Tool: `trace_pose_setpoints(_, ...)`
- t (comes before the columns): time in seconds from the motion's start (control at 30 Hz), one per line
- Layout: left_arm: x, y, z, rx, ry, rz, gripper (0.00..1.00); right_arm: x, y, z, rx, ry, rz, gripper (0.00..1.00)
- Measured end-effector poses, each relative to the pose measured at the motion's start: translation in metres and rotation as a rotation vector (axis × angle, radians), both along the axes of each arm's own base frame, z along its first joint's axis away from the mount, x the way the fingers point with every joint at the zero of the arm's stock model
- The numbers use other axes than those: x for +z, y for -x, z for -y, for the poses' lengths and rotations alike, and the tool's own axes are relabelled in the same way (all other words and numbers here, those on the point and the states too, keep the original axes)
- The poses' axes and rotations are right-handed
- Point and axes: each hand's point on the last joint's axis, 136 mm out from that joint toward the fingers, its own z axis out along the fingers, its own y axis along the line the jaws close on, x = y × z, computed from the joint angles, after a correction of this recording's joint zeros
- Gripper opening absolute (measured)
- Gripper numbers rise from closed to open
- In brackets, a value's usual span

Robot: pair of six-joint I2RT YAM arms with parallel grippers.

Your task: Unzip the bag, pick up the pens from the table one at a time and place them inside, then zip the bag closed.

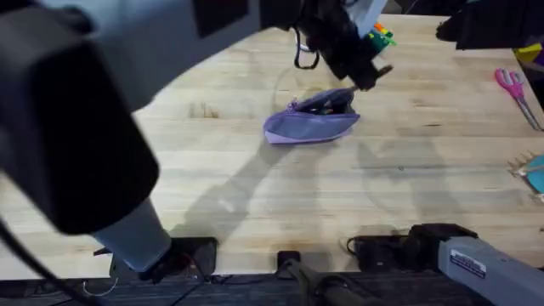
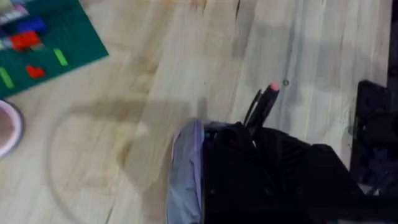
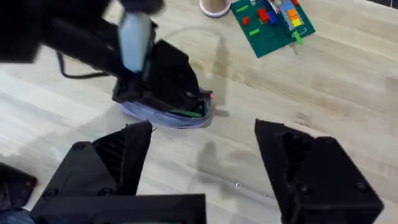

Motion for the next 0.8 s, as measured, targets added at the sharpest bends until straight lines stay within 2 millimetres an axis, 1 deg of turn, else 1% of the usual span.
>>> trace_pose_setpoints(0.17, -0.032, 0.005, -0.006, 0.008, -0.094, -0.062, 0.045, 0.0, 0.0, 0.0, 0.0, 0.0, 0.001, 0.995)
trace_pose_setpoints(0.23, -0.044, 0.005, -0.012, 0.024, -0.145, -0.074, 0.045, 0.0, 0.0, 0.0, 0.0, 0.0, 0.001, 0.995)
trace_pose_setpoints(0.37, -0.059, 0.005, -0.029, 0.061, -0.246, -0.086, 0.044, 0.0, 0.0, 0.0, 0.0, 0.0, 0.003, 0.996)
trace_pose_setpoints(0.53, -0.07, 0.01, -0.048, 0.087, -0.347, -0.108, 0.044, 0.001, -0.001, 0.0, 0.0, 0.0, 0.005, 0.996)
trace_pose_setpoints(0.73, -0.074, 0.009, -0.058, 0.107, -0.393, -0.106, 0.046, 0.003, -0.003, 0.0, 0.0, 0.0, 0.016, 0.996)
trace_pose_setpoints(0.77, -0.074, 0.008, -0.059, 0.111, -0.395, -0.105, 0.062, 0.003, -0.003, 0.0, 0.0, 0.0, 0.017, 0.996)
trace_pose_setpoints(0.8, -0.074, 0.006, -0.061, 0.115, -0.397, -0.104, 0.099, 0.003, -0.003, 0.0, 0.0, 0.0, 0.018, 0.996)
